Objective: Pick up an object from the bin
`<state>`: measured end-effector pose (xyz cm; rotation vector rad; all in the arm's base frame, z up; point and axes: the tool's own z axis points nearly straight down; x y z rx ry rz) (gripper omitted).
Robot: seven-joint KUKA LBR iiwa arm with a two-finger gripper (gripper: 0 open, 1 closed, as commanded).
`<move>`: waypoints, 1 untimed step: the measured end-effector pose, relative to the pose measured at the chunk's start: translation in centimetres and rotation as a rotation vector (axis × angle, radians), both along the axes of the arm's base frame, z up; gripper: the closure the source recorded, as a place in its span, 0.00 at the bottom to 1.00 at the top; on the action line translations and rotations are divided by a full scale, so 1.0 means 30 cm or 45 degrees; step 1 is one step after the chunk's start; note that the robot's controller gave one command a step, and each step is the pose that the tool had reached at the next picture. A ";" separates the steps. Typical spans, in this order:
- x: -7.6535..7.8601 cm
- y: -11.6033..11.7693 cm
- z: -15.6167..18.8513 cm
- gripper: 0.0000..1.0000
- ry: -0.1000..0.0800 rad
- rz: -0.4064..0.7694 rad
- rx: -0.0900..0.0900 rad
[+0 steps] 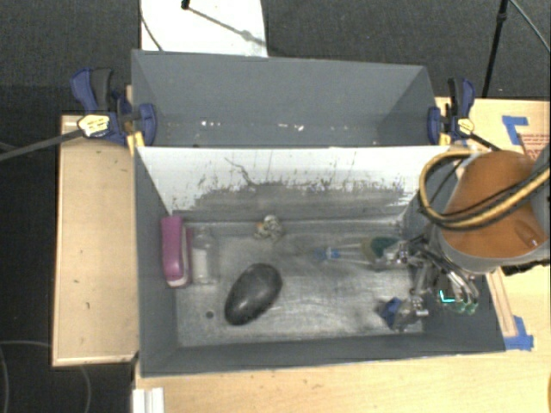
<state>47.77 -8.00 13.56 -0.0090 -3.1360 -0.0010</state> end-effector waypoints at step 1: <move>0.032 -0.095 -0.208 0.00 -0.013 0.264 -0.001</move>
Offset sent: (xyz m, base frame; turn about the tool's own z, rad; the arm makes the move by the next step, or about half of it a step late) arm 0.0079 -0.0282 -0.0640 -0.2091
